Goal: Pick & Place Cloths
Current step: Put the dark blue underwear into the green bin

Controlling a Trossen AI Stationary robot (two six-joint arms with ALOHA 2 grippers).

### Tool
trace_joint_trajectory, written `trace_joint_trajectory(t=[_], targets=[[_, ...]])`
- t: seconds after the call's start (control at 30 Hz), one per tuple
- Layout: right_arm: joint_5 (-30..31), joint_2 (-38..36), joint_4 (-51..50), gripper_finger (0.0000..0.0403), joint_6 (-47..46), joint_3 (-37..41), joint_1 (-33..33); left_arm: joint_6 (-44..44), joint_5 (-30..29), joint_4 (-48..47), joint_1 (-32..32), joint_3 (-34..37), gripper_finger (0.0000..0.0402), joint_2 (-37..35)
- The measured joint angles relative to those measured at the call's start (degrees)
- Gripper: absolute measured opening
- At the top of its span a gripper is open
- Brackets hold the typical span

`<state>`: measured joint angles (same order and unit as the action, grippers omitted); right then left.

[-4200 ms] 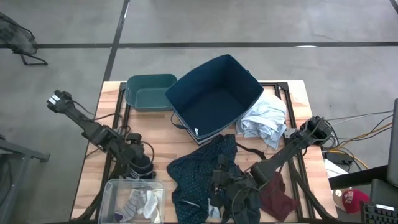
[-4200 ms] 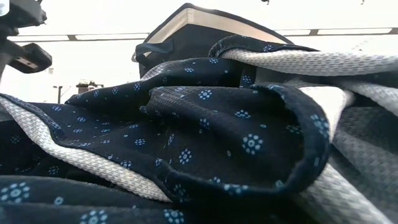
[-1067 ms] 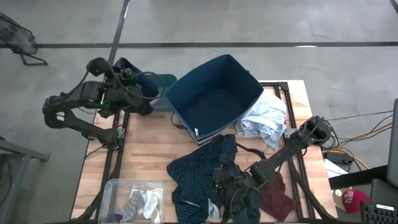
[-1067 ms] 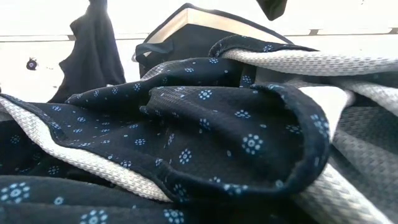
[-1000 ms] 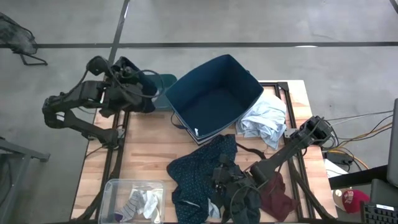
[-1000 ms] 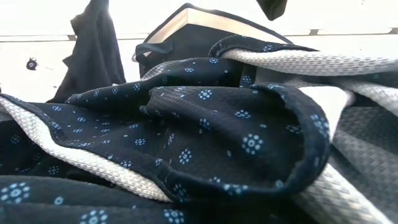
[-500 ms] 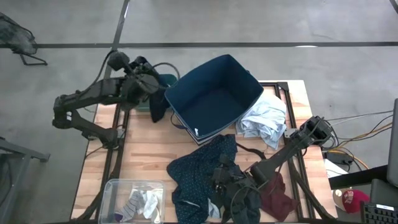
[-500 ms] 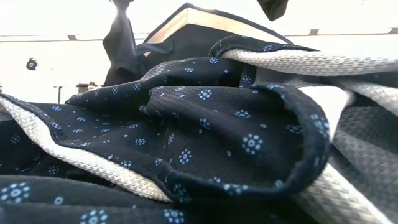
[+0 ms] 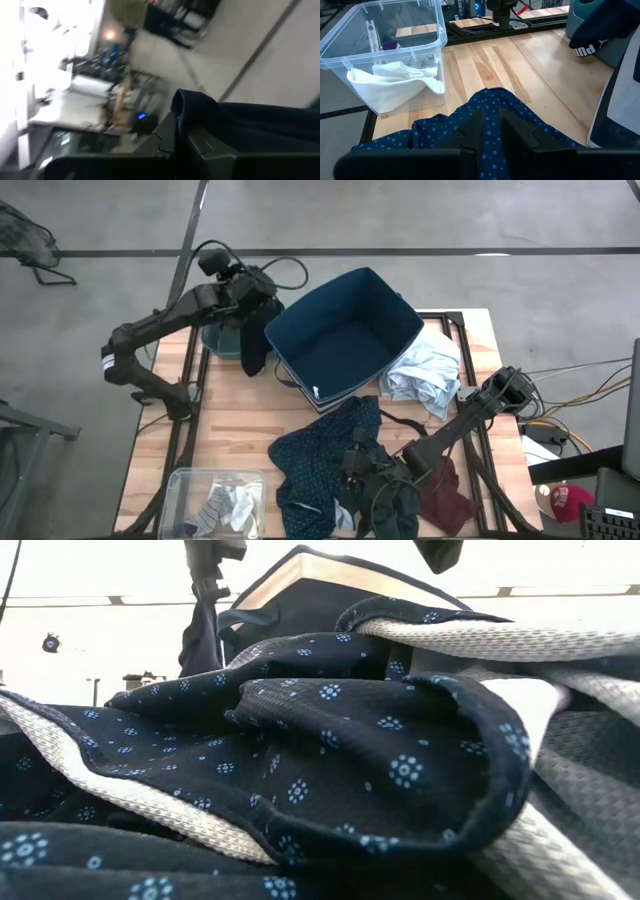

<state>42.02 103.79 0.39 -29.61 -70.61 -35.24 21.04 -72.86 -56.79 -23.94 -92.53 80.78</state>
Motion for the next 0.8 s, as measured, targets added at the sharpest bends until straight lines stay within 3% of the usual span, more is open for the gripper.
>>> trace_joint_trajectory(t=[0.27,0.47,0.63,0.8], targets=[[0.0,0.0,-0.01,0.0034,0.04,0.02,0.04,8.75,-8.87,2.86,-5.23,0.0,0.0008,0.42],[0.02,0.0,0.04,0.0039,0.09,0.02,0.14,16.92,-8.26,11.25,-7.43,-0.17,0.0009,-2.04],[0.02,0.0,0.69,0.0053,0.07,0.04,0.41,27.86,-1.98,24.07,-7.83,-1.18,0.0012,-3.55],[0.01,0.0,1.13,0.0067,0.09,0.04,0.45,28.4,-0.35,28.93,-7.83,-2.55,0.0008,-4.46]])
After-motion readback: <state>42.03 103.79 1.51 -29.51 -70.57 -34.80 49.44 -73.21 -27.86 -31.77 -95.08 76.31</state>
